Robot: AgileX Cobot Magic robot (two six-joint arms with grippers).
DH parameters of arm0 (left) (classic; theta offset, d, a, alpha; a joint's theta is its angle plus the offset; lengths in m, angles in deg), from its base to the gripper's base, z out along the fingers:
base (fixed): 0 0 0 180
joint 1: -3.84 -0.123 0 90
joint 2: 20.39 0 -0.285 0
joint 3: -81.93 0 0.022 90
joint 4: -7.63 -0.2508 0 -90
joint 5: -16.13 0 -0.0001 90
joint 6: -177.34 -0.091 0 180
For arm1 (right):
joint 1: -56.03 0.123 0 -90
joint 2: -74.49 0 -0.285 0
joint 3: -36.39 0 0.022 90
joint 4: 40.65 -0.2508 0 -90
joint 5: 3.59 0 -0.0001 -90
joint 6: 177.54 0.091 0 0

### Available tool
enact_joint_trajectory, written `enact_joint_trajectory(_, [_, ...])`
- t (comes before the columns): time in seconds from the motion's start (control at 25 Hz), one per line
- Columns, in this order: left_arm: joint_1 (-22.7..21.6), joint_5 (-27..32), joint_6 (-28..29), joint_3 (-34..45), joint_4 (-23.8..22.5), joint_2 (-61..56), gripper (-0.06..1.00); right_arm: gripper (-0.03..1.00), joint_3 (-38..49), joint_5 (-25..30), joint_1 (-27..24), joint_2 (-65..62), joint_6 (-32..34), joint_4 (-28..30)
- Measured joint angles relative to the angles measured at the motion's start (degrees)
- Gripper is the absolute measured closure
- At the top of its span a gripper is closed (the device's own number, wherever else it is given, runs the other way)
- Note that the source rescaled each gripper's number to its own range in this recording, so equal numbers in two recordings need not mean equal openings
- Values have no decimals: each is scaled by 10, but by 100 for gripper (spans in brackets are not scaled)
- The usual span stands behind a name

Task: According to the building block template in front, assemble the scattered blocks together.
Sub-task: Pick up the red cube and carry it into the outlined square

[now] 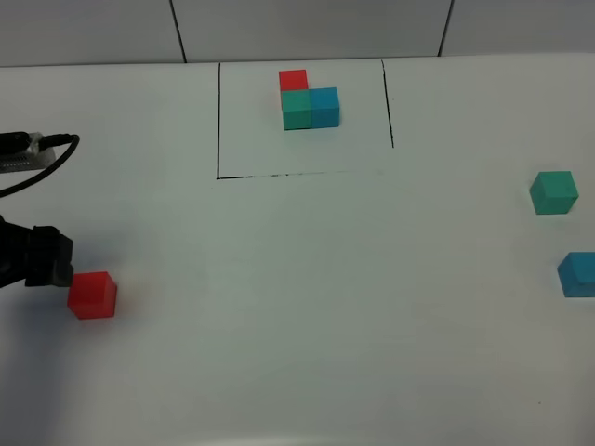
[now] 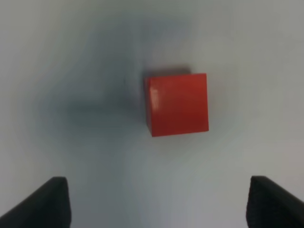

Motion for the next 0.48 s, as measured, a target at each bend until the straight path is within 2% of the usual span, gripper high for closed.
enact_joint_trajectory(0.28, [1,-1,6,-37,0,71,26,16,0,0,0,0,0,0])
enact_joint_trajectory(0.48, [20,-7,15,-41,0,107,26,16,0,0,0,0,0,0])
